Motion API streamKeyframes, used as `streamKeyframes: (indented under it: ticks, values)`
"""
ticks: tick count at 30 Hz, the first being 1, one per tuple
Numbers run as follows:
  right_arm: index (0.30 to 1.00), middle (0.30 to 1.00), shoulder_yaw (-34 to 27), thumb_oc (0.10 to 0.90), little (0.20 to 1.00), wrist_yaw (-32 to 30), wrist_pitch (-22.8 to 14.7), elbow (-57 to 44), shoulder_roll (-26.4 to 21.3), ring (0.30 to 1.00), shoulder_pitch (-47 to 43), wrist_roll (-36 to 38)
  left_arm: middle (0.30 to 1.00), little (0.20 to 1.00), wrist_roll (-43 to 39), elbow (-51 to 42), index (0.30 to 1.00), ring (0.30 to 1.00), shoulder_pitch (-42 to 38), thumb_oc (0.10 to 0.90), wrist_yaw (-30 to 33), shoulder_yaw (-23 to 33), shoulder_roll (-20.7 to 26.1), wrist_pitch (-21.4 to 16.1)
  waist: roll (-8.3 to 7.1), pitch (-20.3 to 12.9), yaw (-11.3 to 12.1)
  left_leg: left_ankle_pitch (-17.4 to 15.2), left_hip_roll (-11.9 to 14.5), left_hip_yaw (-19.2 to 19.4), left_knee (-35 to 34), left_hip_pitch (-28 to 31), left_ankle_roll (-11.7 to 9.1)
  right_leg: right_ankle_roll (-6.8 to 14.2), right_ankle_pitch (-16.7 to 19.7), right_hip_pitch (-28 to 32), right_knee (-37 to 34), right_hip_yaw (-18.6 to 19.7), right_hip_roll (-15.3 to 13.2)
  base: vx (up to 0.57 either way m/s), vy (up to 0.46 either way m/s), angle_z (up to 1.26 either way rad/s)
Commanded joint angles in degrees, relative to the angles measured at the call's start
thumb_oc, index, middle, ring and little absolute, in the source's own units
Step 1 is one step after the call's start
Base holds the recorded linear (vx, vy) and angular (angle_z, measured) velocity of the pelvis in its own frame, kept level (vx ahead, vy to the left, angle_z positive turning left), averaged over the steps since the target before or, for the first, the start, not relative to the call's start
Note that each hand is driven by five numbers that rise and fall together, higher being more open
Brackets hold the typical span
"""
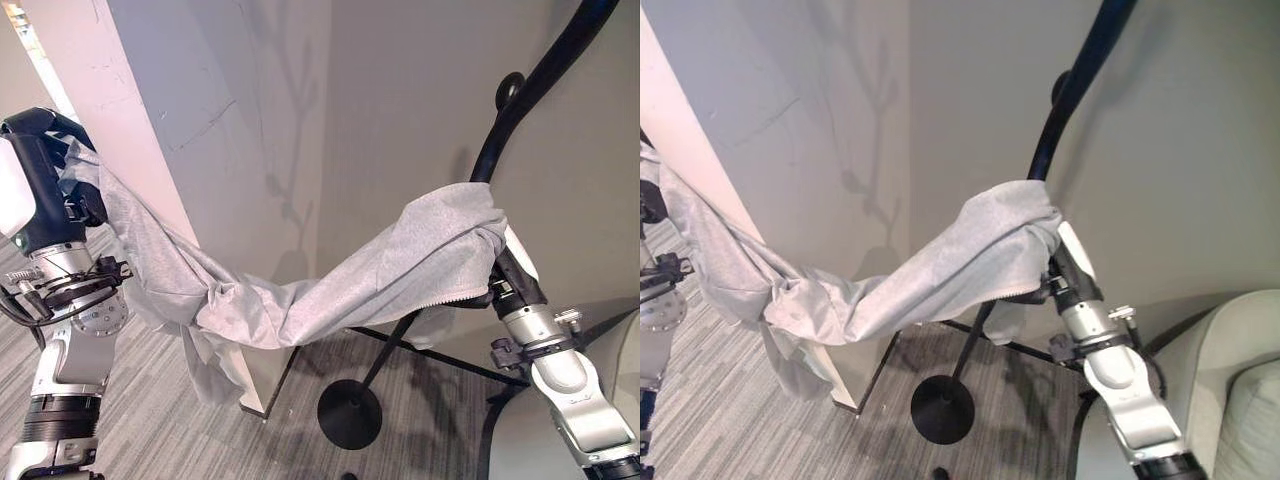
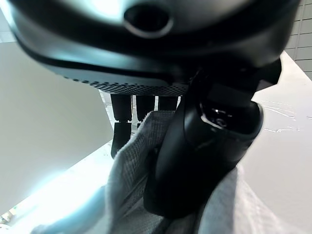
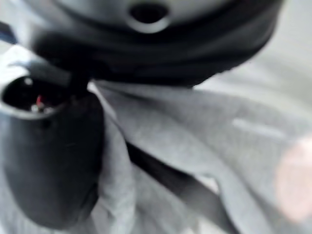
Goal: Hang the clothes on the sofa on the clothes rack.
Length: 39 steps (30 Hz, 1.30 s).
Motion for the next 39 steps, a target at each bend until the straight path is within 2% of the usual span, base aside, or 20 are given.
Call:
streamKeyframes:
  ticks: [1, 7, 8, 9, 10, 11, 27, 39]
  values:
    - [0.900, 0.900, -6.2, 0.800, 0.900, -1.9, -5.7, -9.7, -3.5, 0.900, -2.9, -0.7, 0.300, 0.300, 0.9, -5.1, 0.300, 0.300, -3.0, 0.400, 1.0, 1.8, 1.7, -5.4, -0.33, -5.5, -1.4, -2.0, 2.6, 2.0, 1.6, 3.3, -1.3, 4.8, -5.4, 2.0, 0.8, -1.4, -2.9, 0.00, 0.000, 0.00]
    - [0.900, 0.900, -11.5, 0.800, 0.900, -1.8, -6.1, -11.4, -3.5, 0.900, 0.1, -0.5, 0.300, 0.300, 1.0, -5.4, 0.300, 0.300, -1.0, 0.400, 0.3, 3.2, 1.6, -5.5, -0.15, -5.6, -2.5, -2.3, 2.5, 2.2, 1.4, 3.6, -1.2, 4.9, -5.5, 2.1, 0.9, -1.2, -3.0, 0.00, 0.000, 0.00]
    - [0.841, 0.841, -11.8, 0.761, 0.841, -1.5, -6.1, -11.4, -3.3, 0.841, 0.4, -0.1, 0.300, 0.300, 0.9, -5.4, 0.300, 0.300, -0.8, 0.400, 0.3, 3.4, 1.6, -5.5, -0.09, -5.6, -2.6, -2.3, 2.4, 2.3, 1.4, 3.6, -1.2, 4.9, -5.5, 2.1, 0.9, -1.2, -3.0, 0.00, 0.000, 0.00]
    - [0.752, 0.752, -12.2, 0.701, 0.752, -1.2, -6.1, -11.4, -3.4, 0.752, 0.8, 0.1, 0.300, 0.300, 0.8, -5.3, 0.300, 0.300, -0.6, 0.400, 0.2, 3.6, 1.6, -5.5, -0.08, -5.6, -2.7, -2.4, 2.4, 2.3, 1.4, 3.7, -1.2, 4.9, -5.5, 2.1, 0.9, -1.2, -3.0, 0.00, 0.000, 0.00]
    - [0.582, 0.582, -12.2, 0.588, 0.582, -0.9, -6.1, -11.4, -3.4, 0.582, 1.2, 0.2, 0.300, 0.300, 0.8, -5.3, 0.300, 0.300, -0.5, 0.400, 0.1, 3.6, 1.6, -5.6, -0.02, -5.7, -2.8, -2.4, 2.4, 2.4, 1.5, 3.7, -1.2, 4.9, -5.5, 2.1, 0.9, -1.1, -2.9, 0.00, 0.000, 0.00]
    - [0.314, 0.314, -12.3, 0.409, 0.314, -0.4, -6.2, -11.5, -3.2, 0.314, 1.6, 0.4, 0.300, 0.300, 1.0, -5.2, 0.300, 0.300, -0.6, 0.400, -0.1, 3.5, 1.5, -5.6, 0.04, -5.7, -3.1, -2.5, 2.4, 2.5, 1.6, 3.8, -1.2, 4.9, -5.5, 2.1, 0.9, -1.0, -2.9, 0.00, 0.000, 0.00]
    - [0.300, 0.300, -12.8, 0.400, 0.300, 1.5, -5.7, -11.3, -2.6, 0.300, 4.8, 1.3, 0.300, 0.300, 0.6, -4.2, 0.300, 0.300, -0.3, 0.400, -1.1, 3.0, 0.9, -5.8, 0.53, -5.6, -3.9, -3.0, 2.3, 2.9, 1.8, 4.2, -1.1, 4.9, -5.6, 2.2, 0.9, -0.7, -3.1, 0.00, 0.000, 0.00]
    - [0.300, 0.300, -13.2, 0.400, 0.300, 0.4, -7.2, -12.4, -3.2, 0.300, 1.5, 0.6, 0.300, 0.300, 1.2, -3.8, 0.300, 0.300, 0.3, 0.400, -0.7, 2.9, 0.5, -5.9, 0.35, -5.5, -3.5, -3.2, 2.4, 3.1, 1.9, 4.0, -1.0, 5.0, -5.4, 2.2, 0.9, -0.6, -3.2, 0.00, 0.000, 0.00]
